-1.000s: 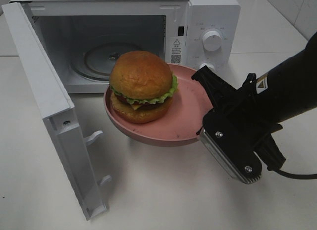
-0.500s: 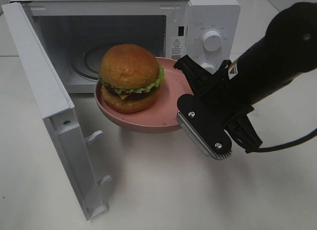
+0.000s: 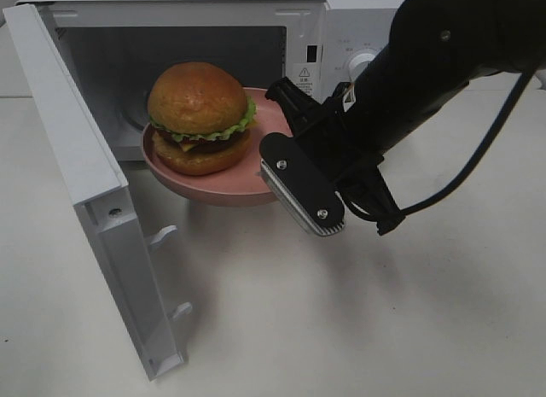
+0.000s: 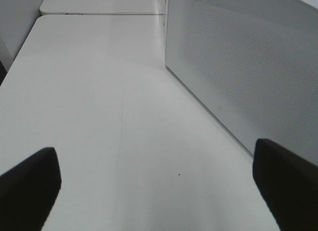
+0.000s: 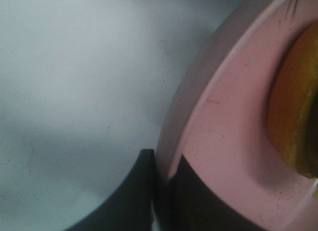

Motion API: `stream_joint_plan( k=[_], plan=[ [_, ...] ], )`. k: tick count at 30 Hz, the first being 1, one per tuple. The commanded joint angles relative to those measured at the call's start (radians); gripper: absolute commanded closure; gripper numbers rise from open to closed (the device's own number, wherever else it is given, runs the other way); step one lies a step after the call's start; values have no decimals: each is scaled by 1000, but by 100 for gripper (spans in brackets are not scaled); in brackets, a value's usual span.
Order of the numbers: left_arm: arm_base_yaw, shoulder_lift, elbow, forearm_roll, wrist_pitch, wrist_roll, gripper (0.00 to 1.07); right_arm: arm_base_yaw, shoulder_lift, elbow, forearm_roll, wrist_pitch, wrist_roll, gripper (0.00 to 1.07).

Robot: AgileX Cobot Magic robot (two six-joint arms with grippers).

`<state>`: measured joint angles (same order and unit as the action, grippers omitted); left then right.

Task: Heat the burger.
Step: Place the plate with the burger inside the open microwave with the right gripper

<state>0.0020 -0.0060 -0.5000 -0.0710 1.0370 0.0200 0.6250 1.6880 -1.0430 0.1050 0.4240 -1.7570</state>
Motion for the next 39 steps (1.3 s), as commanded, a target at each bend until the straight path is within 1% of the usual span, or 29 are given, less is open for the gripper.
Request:
stream_joint_plan(
  k=[1,8,15,22,24,25,27,28,29,31,32,34,35,39],
  plan=[
    [-3,-23,4,-1,-10,-3,9,8,21,-59,-17,-30,42,107],
    [-3,-23,4,-1,-10,-3,9,8,56,-105,-18,-24,64,107],
    [-3,-23,4,-1,-10,-3,9,8,120,-192,-24,8,106,107],
    [-3,-23,4,-1,-10,-3,9,8,165,-246,-27,13,122,107],
    [-3,-23,4,-1,-10,-3,9,9,192,-282,-47,29,158,107],
    [-3,-23,4,-1,-10,-3,9,9,192,-282,-47,29,158,107],
    [-3,-23,4,-1,-10,-3,9,19,220,-318,-105,33,225,107],
    [-3,-23,4,-1,-10,-3,9,19,220,-318,-105,33,225,107],
    [-3,-23,4,-1,-10,-3,9,19,237,-344,-105,35,244,107],
    [-3,-23,4,-1,-10,-3,9,19,246,-356,-105,41,249,107],
    [-3,-23,4,-1,-10,-3,9,19,263,-380,-105,53,260,107],
    [-3,-23,4,-1,-10,-3,9,19,271,-389,-110,53,271,107],
    [-3,-23,4,-1,-10,-3,9,19,288,-413,-135,55,299,107],
    [-3,-23,4,-1,-10,-3,9,19,312,-450,-154,61,334,107]
  ],
)
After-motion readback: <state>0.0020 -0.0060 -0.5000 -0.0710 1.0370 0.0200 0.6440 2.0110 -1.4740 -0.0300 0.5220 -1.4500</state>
